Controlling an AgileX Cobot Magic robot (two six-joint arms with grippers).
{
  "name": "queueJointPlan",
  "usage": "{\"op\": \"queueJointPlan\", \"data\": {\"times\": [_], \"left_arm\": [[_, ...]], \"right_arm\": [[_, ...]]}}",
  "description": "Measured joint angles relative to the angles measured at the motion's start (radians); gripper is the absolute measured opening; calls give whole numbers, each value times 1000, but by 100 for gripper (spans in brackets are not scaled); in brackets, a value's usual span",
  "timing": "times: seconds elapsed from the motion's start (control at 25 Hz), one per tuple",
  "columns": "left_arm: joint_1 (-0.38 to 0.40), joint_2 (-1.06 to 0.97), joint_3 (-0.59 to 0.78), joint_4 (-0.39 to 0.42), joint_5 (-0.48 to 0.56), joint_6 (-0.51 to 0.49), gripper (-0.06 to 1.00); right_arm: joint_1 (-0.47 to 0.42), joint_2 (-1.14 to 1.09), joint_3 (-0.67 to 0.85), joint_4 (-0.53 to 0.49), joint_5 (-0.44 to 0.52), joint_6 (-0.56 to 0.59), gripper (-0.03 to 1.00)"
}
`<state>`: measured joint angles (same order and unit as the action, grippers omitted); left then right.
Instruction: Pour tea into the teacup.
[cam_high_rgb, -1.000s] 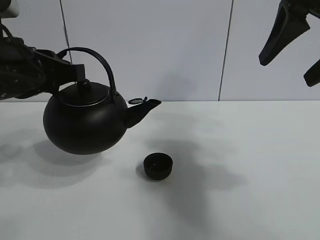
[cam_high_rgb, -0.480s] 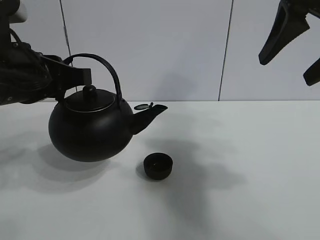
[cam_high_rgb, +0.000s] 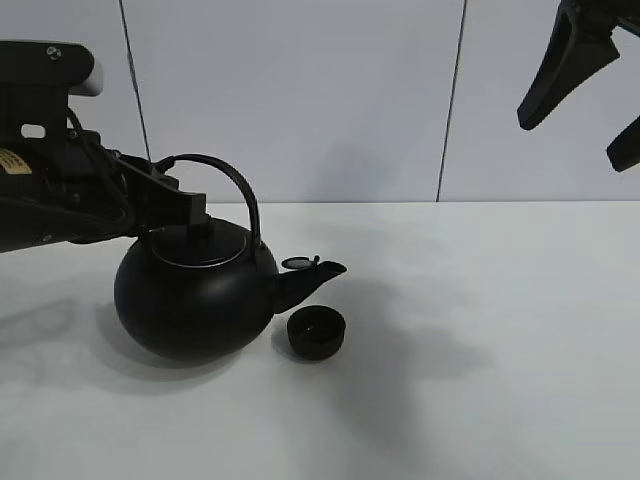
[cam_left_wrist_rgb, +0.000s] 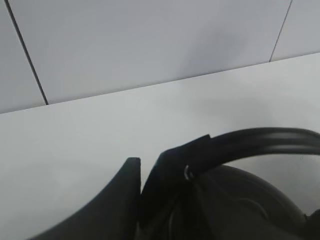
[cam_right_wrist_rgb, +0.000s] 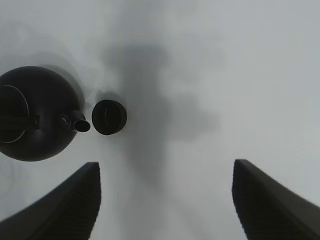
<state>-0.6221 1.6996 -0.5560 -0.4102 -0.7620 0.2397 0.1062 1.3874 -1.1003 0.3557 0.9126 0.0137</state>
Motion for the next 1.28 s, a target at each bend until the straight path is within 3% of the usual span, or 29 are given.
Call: {"op": "queueJointPlan", "data": {"times": [1.28], "left_arm": [[0, 0, -1, -18, -29, 184, 16]], "right_arm": [[0, 0, 0, -1, -1, 0, 50]]}}
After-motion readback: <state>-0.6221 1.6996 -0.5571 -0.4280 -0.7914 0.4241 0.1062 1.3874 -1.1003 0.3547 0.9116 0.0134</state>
